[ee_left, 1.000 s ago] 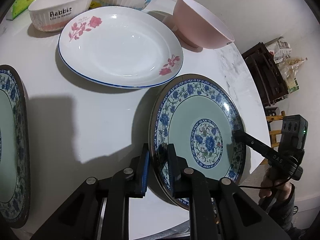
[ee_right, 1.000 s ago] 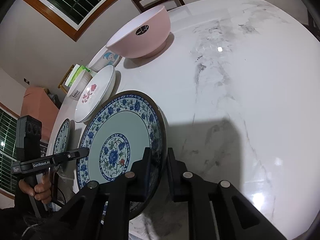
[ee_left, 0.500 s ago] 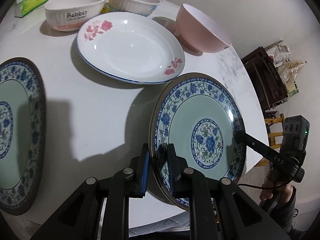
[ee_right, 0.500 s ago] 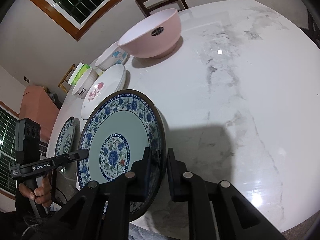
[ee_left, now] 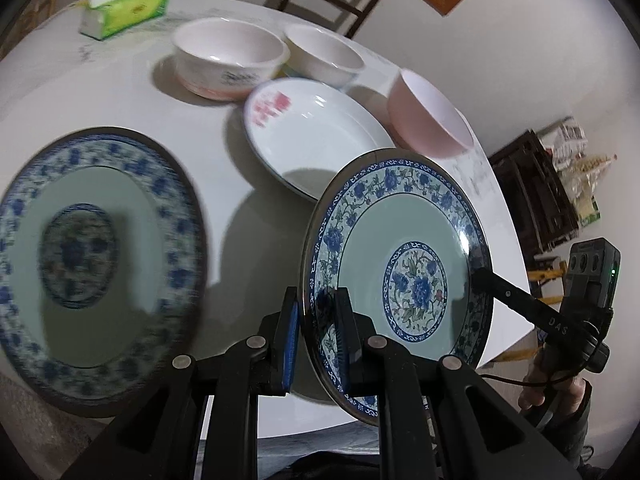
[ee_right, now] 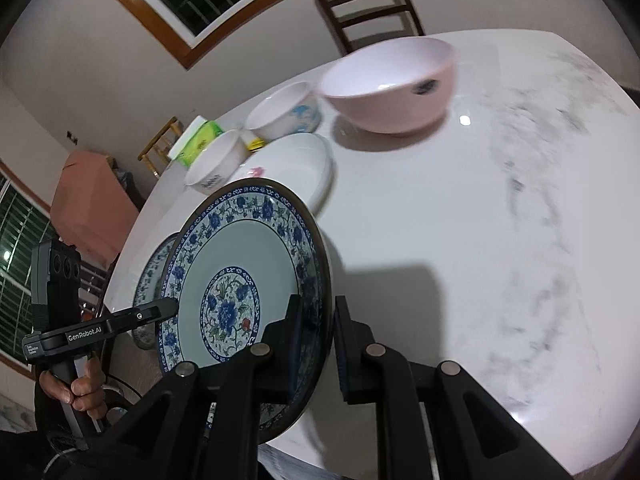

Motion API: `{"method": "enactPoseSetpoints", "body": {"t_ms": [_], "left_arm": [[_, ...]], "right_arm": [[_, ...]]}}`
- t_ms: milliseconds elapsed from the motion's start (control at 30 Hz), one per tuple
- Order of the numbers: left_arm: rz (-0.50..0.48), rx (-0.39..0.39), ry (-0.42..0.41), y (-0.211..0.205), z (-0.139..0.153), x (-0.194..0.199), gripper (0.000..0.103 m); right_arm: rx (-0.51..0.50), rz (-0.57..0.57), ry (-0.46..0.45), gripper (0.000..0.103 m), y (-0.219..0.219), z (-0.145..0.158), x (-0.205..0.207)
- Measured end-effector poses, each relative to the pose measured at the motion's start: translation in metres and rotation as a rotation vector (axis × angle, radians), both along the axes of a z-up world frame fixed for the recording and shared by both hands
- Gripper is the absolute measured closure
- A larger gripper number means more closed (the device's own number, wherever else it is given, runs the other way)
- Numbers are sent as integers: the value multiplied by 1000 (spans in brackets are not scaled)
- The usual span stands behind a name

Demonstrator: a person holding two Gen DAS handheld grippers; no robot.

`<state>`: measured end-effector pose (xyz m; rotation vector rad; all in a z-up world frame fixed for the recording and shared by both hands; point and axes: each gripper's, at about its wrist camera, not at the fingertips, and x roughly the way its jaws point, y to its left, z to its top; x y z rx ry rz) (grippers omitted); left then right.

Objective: Organize plates and bowls

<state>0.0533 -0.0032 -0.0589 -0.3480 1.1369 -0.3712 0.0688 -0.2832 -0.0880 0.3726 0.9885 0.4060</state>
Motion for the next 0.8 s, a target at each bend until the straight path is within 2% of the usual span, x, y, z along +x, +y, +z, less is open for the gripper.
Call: {"method": "enactPoseSetpoints", "body": {"t_ms": [400, 800], "left_arm": [[153, 45, -47, 91, 14, -3, 90], [300, 81, -33, 176, 13, -12, 89]], "right_arm": [[35, 127, 8, 88, 100, 6, 31], [34, 236, 56, 88, 191, -4, 53]]}}
